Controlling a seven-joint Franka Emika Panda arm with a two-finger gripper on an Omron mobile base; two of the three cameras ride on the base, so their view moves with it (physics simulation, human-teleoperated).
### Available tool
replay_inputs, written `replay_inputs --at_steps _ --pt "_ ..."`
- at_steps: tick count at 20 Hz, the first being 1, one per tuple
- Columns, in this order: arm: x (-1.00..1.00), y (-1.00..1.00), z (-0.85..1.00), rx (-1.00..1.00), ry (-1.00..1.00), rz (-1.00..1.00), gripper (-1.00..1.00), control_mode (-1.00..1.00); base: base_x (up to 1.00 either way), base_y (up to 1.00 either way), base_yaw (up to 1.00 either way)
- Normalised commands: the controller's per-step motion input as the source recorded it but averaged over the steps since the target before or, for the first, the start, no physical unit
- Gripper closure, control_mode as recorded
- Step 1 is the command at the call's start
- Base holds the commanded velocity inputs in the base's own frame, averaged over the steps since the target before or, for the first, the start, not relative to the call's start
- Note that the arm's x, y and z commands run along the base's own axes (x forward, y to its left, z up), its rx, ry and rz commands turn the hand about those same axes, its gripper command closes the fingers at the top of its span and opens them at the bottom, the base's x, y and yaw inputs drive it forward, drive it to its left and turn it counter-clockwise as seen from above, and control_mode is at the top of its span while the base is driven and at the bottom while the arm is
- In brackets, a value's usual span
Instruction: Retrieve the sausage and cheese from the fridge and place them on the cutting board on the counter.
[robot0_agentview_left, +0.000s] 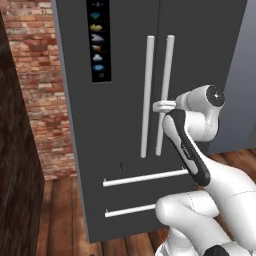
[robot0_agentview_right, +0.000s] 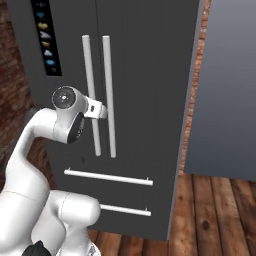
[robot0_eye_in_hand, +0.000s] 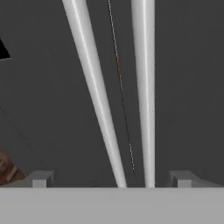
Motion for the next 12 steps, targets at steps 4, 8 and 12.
replay_inputs --at_steps 4,8,12 --pt "0.19 -0.45 0.36 0.02 0.22 0.0 -1.0 -1.0 0.0 0.0 0.0" --pt "0.23 -0.31 0.14 0.01 0.1 -0.01 -1.0 -1.0 0.0 0.0 0.0" --pt "0.45 0.0 -0.19 0.01 -0.17 -0.01 -1.0 -1.0 0.0 0.0 0.0"
